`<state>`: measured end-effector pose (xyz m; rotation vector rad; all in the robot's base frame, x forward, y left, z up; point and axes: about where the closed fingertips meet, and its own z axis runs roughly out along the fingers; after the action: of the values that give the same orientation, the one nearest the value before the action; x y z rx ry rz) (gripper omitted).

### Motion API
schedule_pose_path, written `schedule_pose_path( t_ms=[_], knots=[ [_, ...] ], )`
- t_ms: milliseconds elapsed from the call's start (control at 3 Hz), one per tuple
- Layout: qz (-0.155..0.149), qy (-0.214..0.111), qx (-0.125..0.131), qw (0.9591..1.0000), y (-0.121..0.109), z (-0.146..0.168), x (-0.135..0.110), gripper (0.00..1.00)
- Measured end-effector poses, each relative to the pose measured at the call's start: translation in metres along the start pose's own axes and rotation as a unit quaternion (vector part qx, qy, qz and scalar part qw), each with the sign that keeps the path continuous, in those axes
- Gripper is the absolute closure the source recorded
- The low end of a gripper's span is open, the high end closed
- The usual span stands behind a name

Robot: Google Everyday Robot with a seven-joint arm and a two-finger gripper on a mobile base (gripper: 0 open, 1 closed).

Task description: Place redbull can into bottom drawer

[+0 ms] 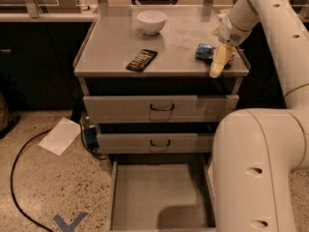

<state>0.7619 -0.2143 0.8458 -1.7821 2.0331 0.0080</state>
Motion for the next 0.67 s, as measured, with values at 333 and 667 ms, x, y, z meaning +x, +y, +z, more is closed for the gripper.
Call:
schedule_pose_path(
  t_ms=[333,667],
  knots=[
    [0.013,-0.009,-0.012,0.9998,0.0017,0.0118,0.0038,0.00],
    [0.012,-0.011,-0.006,0.9998,-0.0026,0.0158,0.0015,0.19]
  ],
)
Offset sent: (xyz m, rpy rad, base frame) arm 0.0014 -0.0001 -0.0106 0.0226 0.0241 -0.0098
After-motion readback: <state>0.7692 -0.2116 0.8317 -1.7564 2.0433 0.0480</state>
